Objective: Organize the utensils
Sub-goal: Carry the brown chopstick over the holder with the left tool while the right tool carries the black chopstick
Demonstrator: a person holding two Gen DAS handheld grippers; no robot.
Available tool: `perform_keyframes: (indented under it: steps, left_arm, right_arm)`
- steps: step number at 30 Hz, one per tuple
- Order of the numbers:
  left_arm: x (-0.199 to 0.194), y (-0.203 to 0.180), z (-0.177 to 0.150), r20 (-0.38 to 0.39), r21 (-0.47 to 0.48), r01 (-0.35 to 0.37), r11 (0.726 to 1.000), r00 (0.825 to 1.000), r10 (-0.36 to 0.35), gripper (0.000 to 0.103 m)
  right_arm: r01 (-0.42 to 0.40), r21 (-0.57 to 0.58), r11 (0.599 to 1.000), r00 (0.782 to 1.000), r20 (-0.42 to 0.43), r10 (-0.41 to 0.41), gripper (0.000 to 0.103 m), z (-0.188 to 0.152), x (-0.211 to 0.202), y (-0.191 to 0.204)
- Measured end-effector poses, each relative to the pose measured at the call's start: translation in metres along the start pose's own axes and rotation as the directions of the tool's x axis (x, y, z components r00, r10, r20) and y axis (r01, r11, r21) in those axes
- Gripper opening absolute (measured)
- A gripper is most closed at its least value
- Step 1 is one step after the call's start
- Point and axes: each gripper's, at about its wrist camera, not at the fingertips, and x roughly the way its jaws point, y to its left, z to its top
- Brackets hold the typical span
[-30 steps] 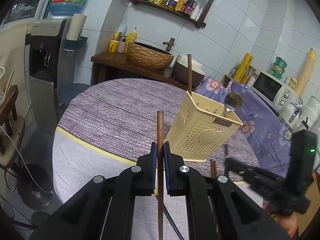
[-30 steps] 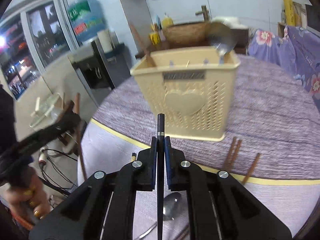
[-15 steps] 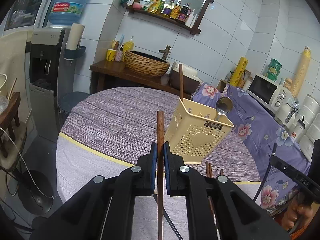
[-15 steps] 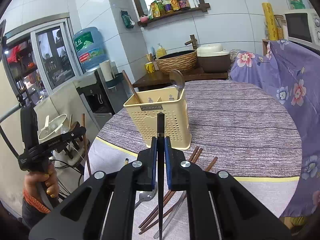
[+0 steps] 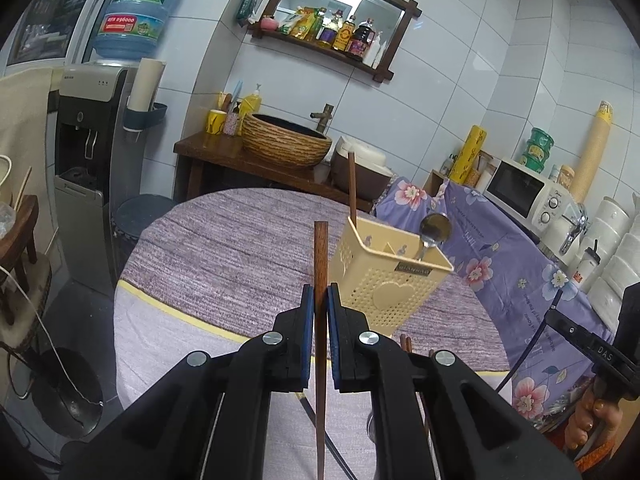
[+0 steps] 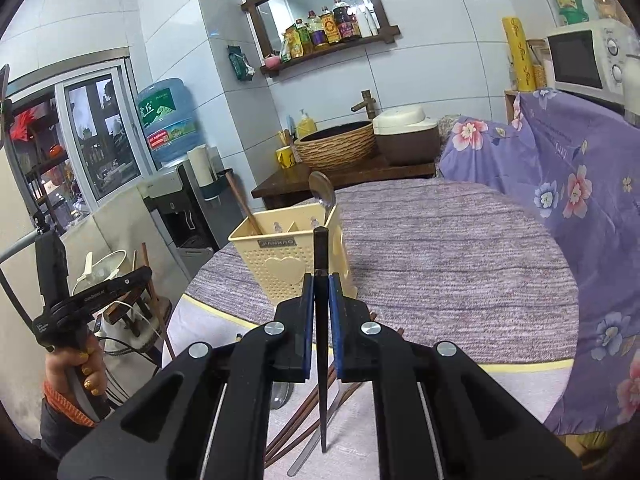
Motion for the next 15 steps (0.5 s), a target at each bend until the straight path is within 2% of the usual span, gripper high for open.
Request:
perform_keyframes:
  steps: [8,15]
  left_arm:
    - [0.0,-0.013,0.036,0.053,0.04,0.014,0.999,0.998,-0.016,0.008]
    - [-0.005,-0.031,0.097,0.112,0.046,0.076,0.996,0.99,-0.081,0.008]
  right_arm:
    - [-0.01,-0.046,0.999,0.999,0.042,0.012,0.008,0.046,0.007,0.008]
    - [-0.077,-0.075,0.994,0.994,0.071,0.082,0.008,0.105,0.008,0.023]
